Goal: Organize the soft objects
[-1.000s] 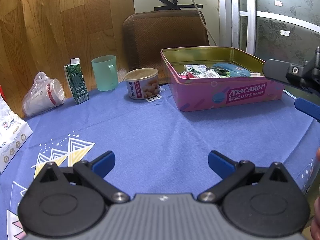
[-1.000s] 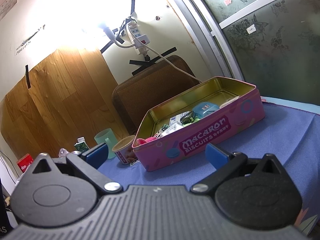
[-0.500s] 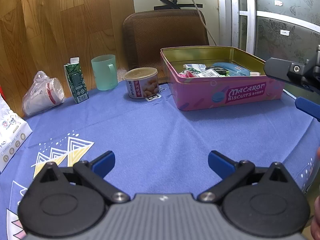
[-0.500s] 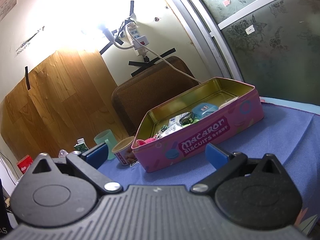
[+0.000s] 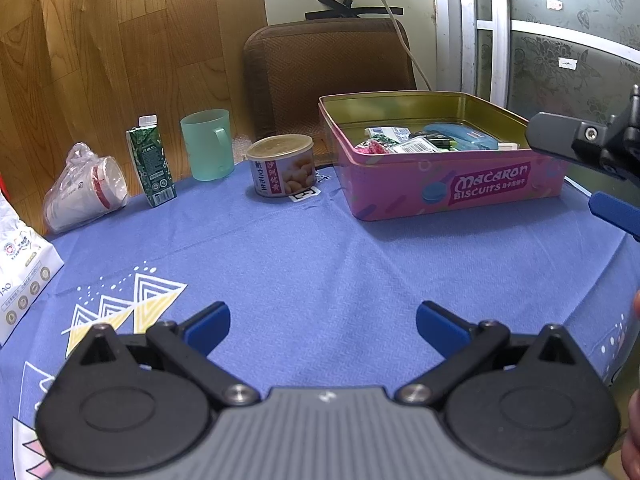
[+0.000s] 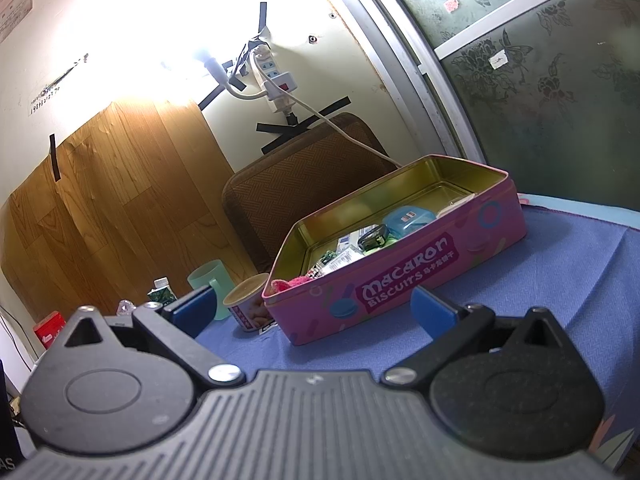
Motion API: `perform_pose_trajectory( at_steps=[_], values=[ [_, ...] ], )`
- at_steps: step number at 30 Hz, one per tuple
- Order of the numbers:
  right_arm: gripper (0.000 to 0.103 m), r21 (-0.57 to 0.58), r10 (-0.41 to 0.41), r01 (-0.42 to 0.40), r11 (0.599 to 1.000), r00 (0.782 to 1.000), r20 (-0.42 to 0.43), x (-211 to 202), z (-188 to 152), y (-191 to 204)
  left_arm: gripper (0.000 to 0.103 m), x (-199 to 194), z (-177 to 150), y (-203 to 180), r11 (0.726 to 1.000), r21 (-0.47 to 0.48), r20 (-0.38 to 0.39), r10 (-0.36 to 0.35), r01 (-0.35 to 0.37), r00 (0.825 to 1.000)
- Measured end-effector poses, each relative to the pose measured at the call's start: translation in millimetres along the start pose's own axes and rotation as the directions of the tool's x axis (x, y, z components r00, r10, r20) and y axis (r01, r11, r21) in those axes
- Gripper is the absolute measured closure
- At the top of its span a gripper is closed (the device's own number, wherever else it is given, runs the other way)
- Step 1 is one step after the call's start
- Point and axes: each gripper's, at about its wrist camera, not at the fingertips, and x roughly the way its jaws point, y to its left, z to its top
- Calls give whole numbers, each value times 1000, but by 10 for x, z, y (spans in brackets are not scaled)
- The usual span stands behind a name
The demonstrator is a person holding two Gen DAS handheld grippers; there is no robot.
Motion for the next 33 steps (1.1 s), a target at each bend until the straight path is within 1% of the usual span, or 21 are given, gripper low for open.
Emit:
perform_pose_trajectory(
  at_steps=[22, 27, 33],
  values=[
    [0, -1, -1, 1, 1000, 1000, -2, -3, 1, -6, 0, 22, -5, 23, 999, -21, -19, -26, 26, 999],
    [0, -4, -5, 5, 1000, 1000, -2, -3, -27, -4, 0, 37, -1, 28, 999, -20, -30, -49, 48, 998],
    [0, -12, -14, 14, 1000, 1000, -4, 17, -35, 14, 0, 19, 23, 60, 997, -19, -3, -74, 74, 997]
  ],
)
